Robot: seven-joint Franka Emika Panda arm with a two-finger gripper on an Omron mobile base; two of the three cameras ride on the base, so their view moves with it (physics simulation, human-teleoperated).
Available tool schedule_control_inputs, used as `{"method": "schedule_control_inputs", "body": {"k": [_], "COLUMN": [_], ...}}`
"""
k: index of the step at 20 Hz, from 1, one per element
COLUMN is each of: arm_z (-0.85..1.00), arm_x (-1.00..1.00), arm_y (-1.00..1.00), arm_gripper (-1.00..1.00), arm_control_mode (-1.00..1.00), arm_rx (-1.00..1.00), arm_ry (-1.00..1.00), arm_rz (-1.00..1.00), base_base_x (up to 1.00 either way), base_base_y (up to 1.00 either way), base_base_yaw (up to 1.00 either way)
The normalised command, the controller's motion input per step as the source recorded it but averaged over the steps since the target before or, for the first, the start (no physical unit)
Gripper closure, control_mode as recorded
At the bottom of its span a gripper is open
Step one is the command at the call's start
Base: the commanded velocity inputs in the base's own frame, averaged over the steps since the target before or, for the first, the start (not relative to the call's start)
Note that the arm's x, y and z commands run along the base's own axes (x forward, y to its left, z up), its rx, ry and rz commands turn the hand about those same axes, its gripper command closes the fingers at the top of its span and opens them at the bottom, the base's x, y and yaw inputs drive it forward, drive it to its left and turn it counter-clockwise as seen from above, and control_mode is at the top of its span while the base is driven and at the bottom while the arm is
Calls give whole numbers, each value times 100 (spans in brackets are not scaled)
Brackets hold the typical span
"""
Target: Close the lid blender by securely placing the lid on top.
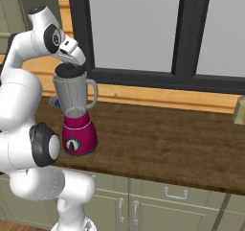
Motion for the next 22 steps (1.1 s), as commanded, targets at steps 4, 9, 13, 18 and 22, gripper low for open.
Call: {"method": "schedule_control_inputs", "body": {"k": [4,9,13,18,22], "arm_z": [1,11,8,1,0], "arm_x": [-2,-18,-30,-13,0], "arm_y": [-7,0,0,0,0], "arm_gripper": [100,100,100,100,100], "arm_control_mode": [-100,-100,-100,-100,-100], "arm_rx": [0,0,0,0,0], "arm_ry": [0,0,0,0,0], "arm_rz": [-5,-1,-1,0,-1], "base_base_x": [0,0,0,0,0], "base_base_y": [0,0,0,0,0], "base_base_yaw": [0,0,0,0,0]}}
